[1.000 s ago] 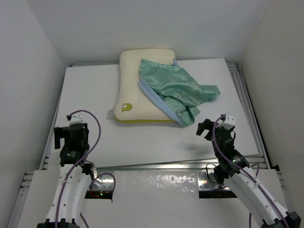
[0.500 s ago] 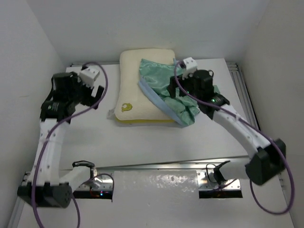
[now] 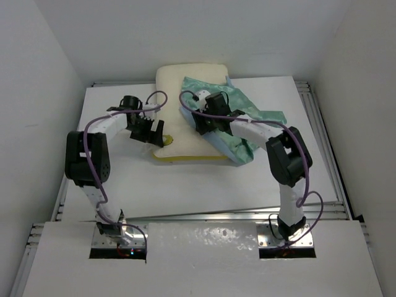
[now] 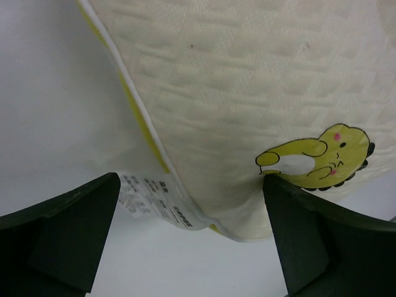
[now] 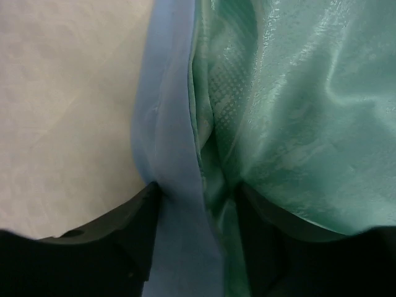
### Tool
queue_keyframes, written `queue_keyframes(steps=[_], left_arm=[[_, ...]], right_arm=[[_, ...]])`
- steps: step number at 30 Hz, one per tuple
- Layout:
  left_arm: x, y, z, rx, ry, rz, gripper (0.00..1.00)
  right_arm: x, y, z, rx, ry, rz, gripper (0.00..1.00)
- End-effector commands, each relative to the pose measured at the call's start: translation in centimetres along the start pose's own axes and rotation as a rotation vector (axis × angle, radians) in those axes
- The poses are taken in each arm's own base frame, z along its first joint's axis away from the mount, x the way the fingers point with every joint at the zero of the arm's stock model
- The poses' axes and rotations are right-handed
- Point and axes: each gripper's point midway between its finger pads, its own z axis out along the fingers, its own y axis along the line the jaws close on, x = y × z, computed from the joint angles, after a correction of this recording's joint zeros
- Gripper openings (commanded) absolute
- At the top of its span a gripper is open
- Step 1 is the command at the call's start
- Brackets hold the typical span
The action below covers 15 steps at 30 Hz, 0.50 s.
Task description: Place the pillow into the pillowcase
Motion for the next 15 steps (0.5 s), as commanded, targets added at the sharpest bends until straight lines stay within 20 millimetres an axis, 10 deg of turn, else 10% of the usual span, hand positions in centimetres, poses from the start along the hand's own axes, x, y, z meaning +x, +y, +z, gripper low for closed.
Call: queue_keyframes(steps=[1, 4, 6, 8, 11, 15], left_arm=[[-2.8, -1.8, 1.3, 0.122, -0.083, -0.014, 0.99], [-1.2, -2.2, 2.6, 0.173, -0.016, -0.016, 0.75], [-0.1, -2.3, 3.4, 0.206, 0.024, 0.000, 0.56], [1.0, -2.4, 3.9, 0.222, 0.070, -0.015, 0.02], [1.6, -0.9, 3.5, 0.136, 0.092, -0.008, 0.00], [-0.5, 8.2, -2.9, -0.243, -0.037, -0.024, 0.00]], right_arm=[[-1.8, 0.0, 0.5, 0.013, -0.030, -0.004, 0.47], [-2.0, -0.3, 0.0, 0.029, -0.031, 0.004, 0.06], [-3.6, -0.9, -1.9, 0.069, -0.078, 0.000, 0.00], [-5.0, -2.4, -4.2, 0.132, -0.128, 0.026, 0.00], [-11.1, -4.4, -12.8, 0.122, -0.362, 0.132, 0.00], [-14.9, -4.2, -22.0, 0.067, -0.545, 0.067, 0.00]])
